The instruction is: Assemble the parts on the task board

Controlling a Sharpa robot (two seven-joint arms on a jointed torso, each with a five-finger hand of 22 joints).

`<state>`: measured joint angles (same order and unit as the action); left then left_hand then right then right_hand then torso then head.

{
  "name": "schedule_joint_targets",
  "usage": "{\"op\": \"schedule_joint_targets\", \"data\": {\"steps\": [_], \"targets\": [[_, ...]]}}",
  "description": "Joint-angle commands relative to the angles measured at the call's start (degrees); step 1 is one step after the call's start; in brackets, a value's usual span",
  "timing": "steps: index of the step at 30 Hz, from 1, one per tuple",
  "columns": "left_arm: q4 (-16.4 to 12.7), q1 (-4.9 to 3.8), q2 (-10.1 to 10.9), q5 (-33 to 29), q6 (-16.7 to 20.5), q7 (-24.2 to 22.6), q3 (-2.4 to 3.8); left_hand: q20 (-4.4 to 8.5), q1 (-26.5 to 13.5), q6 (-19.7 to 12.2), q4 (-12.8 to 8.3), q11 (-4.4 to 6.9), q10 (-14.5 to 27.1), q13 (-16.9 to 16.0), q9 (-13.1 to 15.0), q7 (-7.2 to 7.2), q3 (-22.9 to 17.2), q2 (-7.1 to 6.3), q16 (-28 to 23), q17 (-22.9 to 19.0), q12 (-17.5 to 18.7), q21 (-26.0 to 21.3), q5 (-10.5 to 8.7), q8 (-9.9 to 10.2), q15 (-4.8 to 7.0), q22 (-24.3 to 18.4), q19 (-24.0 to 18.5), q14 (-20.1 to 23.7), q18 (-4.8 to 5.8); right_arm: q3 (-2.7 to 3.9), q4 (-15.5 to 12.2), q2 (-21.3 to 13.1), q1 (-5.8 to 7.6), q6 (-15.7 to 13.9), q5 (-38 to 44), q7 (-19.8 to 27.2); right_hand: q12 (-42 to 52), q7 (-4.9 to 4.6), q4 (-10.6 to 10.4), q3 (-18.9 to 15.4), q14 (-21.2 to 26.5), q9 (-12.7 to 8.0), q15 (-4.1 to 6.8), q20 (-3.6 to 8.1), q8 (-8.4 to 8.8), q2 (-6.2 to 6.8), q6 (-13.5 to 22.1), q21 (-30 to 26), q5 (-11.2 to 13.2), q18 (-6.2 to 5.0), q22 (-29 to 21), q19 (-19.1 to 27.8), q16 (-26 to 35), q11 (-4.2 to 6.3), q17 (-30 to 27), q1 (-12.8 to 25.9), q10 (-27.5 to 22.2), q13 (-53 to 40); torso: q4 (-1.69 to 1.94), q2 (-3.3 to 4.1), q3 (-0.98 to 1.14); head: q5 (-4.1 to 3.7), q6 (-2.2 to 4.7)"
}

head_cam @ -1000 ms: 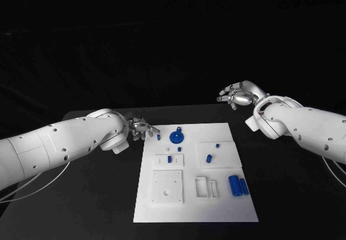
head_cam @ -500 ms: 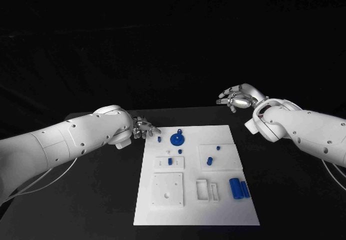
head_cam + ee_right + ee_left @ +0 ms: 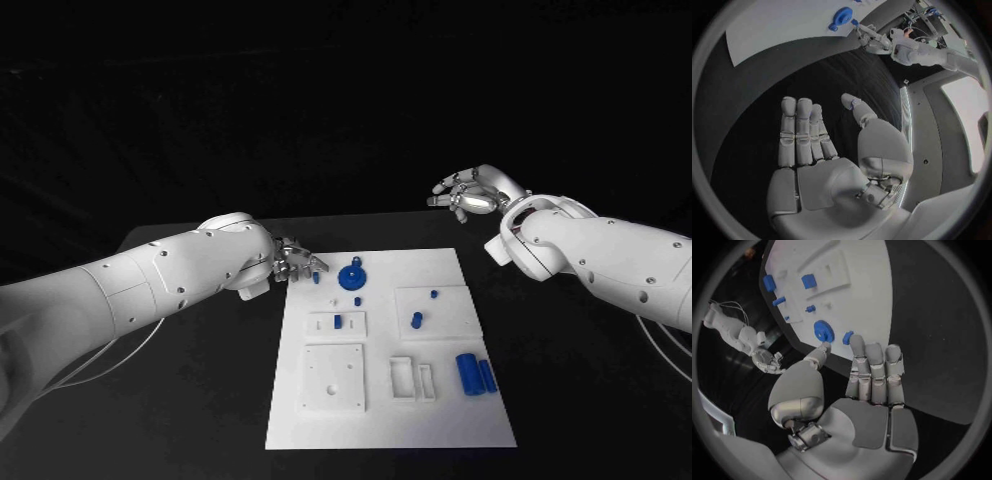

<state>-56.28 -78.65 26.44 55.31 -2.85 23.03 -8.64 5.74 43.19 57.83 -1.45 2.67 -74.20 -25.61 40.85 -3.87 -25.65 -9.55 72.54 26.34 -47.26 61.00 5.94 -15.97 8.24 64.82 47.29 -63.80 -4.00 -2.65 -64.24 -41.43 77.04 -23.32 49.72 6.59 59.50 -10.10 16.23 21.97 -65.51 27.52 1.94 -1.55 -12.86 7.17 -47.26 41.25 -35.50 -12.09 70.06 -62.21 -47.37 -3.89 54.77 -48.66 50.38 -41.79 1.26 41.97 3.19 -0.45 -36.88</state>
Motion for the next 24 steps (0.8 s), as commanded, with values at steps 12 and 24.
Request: {"op": "schedule_joint_targets", "data": {"steps": [12, 24], "targets": [[0.5, 0.11, -0.1, -0.1, -2.8, -0.2, 0.02, 7.12, 0.6, -0.7, 0.0, -0.3, 1.1, 0.1, -0.1, -0.18, 1.0, 2.72, -0.5, 0.1, 0.5, -0.7, -0.08, 0.2, -0.44, 0.2, -1.2, 1.2, 1.11, 0.04, -0.5, 0.2, -0.09, 0.1, 0.0, 0.9, 0.4, -0.27, 0.1, 0.2, 0.5, -0.1, 0.04, -0.38, -0.27, -0.2, 0.0, -0.4, 0.4, -2.91, 0.1, 0.2, 0.2, -0.16, -0.1, -0.1, -0.5, 0.2, 0.07, -0.13, 0.07, 0.01, -0.12], [2.0, 0.49, -0.5, -0.4, -2.8, -0.8, 0.0, 7.13, 1.3, -0.7, -0.7, -0.29, 1.1, 0.0, 0.0, -0.17, 1.8, 3.56, -0.4, 0.3, 0.5, -0.7, 0.46, 0.2, -0.45, 0.4, -1.3, 1.2, 1.17, 0.04, -0.6, 0.2, -0.1, 0.2, 0.0, 0.9, 0.4, -0.28, 0.1, 0.3, 0.5, -0.1, 0.03, -0.4, -0.29, -0.24, 0.0, -0.4, 0.4, -2.91, 0.2, 0.2, 0.2, -0.16, -0.1, -0.1, -0.5, 0.2, 0.05, -0.08, 0.08, 0.06, -0.4]]}}
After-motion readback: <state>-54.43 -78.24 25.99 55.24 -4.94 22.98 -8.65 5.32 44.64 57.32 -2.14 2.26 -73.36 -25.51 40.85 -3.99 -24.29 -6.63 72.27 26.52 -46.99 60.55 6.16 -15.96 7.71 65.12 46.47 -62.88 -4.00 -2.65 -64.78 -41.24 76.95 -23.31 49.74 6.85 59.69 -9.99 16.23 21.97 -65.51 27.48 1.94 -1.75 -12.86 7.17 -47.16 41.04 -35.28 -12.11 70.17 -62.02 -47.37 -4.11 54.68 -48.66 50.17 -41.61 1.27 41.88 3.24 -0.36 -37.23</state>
